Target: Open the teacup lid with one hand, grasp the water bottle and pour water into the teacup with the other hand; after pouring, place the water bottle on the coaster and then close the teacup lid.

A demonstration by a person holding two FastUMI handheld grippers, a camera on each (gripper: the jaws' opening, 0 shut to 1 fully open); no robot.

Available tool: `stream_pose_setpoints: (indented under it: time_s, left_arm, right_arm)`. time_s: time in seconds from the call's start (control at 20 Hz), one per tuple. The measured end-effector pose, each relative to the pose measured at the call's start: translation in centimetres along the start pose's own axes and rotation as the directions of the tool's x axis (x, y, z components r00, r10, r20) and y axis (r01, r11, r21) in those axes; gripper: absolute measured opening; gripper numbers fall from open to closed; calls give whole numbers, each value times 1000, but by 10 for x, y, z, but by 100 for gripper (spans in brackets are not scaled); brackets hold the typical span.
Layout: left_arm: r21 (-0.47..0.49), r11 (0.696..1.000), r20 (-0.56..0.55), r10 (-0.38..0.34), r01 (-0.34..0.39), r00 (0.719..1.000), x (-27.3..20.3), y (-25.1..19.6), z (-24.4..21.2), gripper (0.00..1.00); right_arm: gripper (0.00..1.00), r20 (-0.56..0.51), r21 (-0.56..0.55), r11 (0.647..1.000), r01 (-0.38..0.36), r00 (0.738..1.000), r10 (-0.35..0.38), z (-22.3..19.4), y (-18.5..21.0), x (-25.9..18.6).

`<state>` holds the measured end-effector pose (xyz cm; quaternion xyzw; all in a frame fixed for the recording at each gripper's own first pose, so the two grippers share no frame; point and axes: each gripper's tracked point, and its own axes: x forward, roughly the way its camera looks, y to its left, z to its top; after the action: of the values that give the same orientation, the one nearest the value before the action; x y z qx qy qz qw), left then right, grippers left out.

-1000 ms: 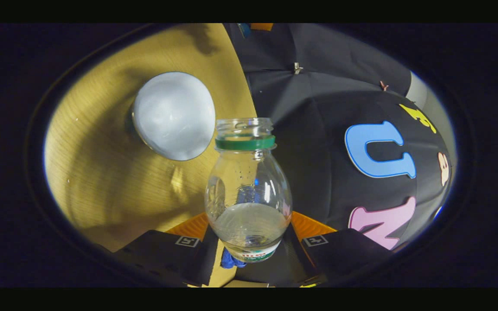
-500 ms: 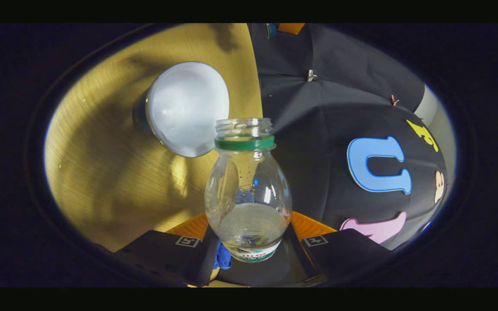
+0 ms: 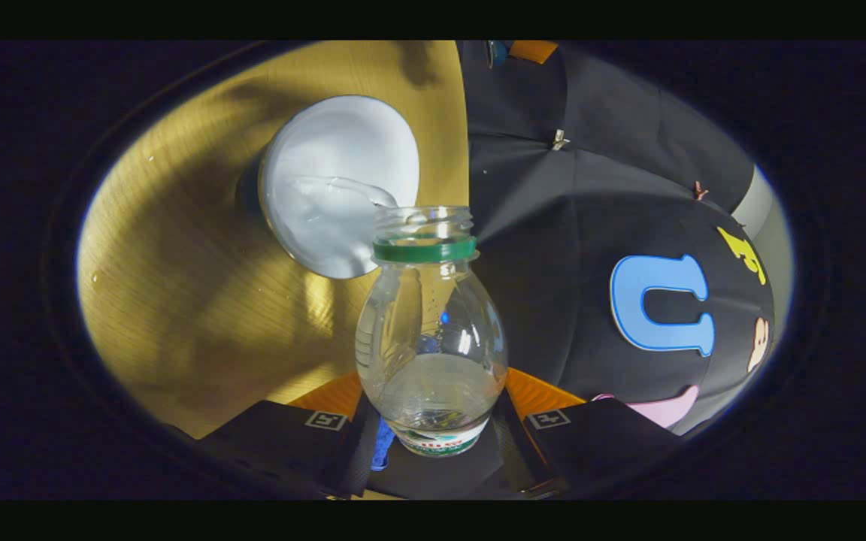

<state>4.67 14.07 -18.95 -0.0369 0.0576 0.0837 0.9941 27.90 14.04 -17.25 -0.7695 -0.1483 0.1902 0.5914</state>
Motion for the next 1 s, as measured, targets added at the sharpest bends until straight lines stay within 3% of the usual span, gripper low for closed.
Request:
stream_pose_setpoints:
  time_s: [0.1, 0.2, 0.7, 1.0]
  left_arm:
    - [-3, 1000, -1, 3, -3, 1000, 1, 1, -1, 24]
    - [-10, 1000, -2, 5, -5, 1000, 1, 2, -1, 27]
    - [-37, 999, -10, -11, 11, 1000, 0, 1, -8, 24]
    - [-55, 998, -24, -6, 5, 1000, -2, 4, -14, 28]
  right_arm:
    - [71, 8, -27, 1000, 1, 1000, -1, 0, 1, -1]
    - [71, 12, -42, 999, -4, 1000, 4, 0, 2, -1]
    - [71, 13, -131, 991, 3, 1000, -1, 8, 1, -3]
    - [71, 1, -180, 984, 14, 1000, -14, 5, 1, -1]
